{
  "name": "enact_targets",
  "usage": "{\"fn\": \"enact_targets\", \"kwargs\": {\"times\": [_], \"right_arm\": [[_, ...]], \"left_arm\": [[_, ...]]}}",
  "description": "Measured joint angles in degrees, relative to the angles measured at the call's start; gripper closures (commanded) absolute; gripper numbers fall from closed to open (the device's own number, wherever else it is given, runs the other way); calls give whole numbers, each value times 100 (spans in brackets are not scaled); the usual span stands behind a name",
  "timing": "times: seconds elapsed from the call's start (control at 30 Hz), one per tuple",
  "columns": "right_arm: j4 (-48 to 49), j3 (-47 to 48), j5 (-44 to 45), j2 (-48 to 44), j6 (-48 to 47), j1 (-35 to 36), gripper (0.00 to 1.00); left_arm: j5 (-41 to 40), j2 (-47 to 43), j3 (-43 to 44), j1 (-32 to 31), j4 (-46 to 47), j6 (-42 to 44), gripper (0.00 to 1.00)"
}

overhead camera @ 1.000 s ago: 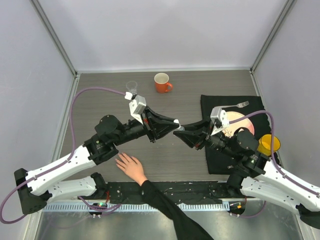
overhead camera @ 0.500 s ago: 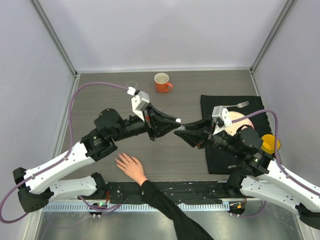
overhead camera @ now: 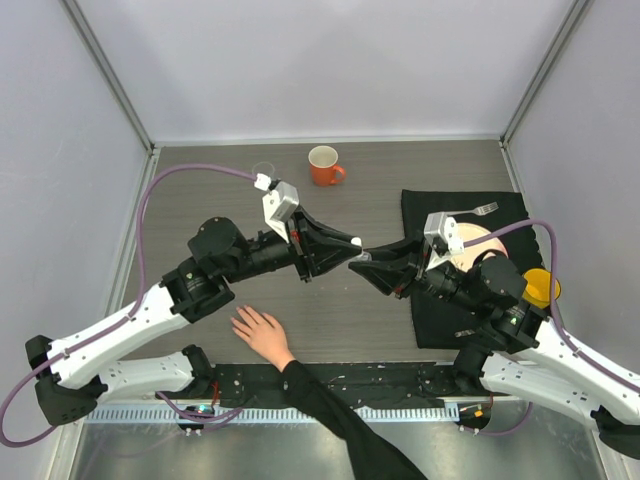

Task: Paint the nails

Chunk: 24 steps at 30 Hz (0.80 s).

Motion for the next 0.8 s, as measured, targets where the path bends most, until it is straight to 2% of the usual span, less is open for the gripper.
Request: {"fn": "enact_targets", "kwargs": {"times": [0.07,0.1,0.2,0.4,0.6,0.63,0.73,0.8], "right_arm": [[15,0,7,0,-2,0,99],[101,0,7,2,-4,0,99],[151,-15,-17,-52,-52,4,99],[448,-24,79,-76,-81,22,99],[625,-24,186,-68,-114,22,99],[649,-24,238,-44,-131,22,99],[651,-15,442,50,-192,22,99],[605,17,693,155,-234,22,99]], "left_arm": [[-46,-48,2,0,-35,-17,55],[-74,-61,-9,-7,-149,2,38],[-345,-140,-85,-20,-260,-15,9],[-693,-1049,-540,-44,-612,15,6],[-955,-1574,-485,-44,-960,-31,6],[-1106,-1515,-291,-46,-1163,-92,6],[-1593,-979,610,-55,-1797,-227,14],[-1978,-501,1381,-55,-2199,-328,23]]}}
